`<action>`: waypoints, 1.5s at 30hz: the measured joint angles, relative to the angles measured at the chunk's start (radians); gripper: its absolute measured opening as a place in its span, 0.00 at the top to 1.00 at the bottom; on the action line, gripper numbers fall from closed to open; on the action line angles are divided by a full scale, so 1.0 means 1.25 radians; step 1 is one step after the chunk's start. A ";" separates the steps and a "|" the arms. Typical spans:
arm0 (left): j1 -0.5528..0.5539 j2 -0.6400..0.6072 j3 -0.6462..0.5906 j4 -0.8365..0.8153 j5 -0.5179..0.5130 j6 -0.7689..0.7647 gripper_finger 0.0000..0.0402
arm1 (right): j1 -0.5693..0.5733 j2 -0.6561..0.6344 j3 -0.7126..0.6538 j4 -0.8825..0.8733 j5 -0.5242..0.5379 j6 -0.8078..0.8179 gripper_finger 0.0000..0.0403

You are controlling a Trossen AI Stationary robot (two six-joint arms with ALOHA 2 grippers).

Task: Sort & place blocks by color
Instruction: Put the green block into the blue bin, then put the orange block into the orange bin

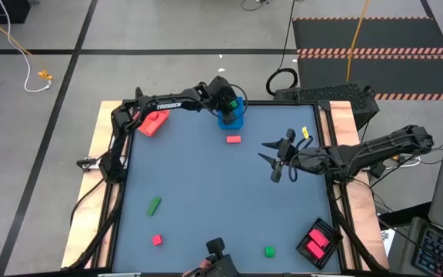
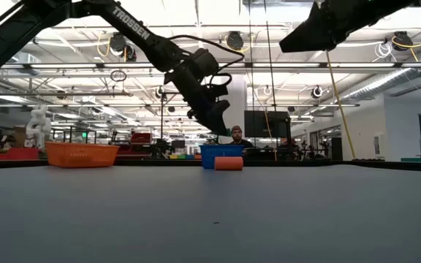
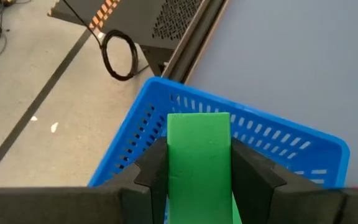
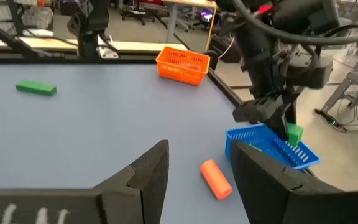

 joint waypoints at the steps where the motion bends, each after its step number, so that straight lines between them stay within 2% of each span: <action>1: 0.000 0.000 0.000 -0.006 0.000 -0.001 0.68 | 0.000 0.000 0.000 -0.006 0.000 0.002 0.59; 8: -0.007 0.001 0.000 -0.035 -0.001 -0.034 0.67 | 0.000 0.000 0.000 -0.009 0.000 0.002 0.59; 10: -0.011 -0.003 0.000 -0.041 -0.001 -0.056 0.60 | 0.000 0.000 0.000 -0.005 0.000 0.003 0.59; 15: -0.018 -0.007 0.000 -0.068 -0.027 -0.072 0.32 | 0.000 0.000 0.000 0.000 0.000 0.003 0.59; 17: -0.019 -0.007 0.000 -0.079 -0.038 -0.074 0.25 | 0.000 0.000 0.000 0.000 0.000 0.003 0.59; 20: -0.019 -0.007 0.000 -0.103 -0.042 -0.073 0.20 | 0.000 0.000 0.000 0.000 0.000 0.007 0.59; 26: -0.032 -0.056 -0.001 -0.175 -0.039 -0.068 0.24 | 0.000 0.000 0.000 0.002 0.000 0.024 0.59; 29: -0.054 -0.074 0.000 -0.201 -0.008 -0.062 0.29 | 0.000 0.000 0.000 0.002 0.000 0.023 0.59; 32: -0.084 -0.074 0.000 -0.222 0.022 -0.062 0.32 | 0.000 0.000 0.000 0.003 0.000 0.022 0.59; 39: -0.154 -0.057 -0.001 -0.216 0.022 -0.056 0.36 | 0.001 0.000 0.000 0.041 -0.001 0.024 0.59; 45: -0.165 -0.056 -0.001 -0.254 0.056 -0.078 0.36 | 0.001 0.000 0.000 0.085 -0.048 0.022 0.59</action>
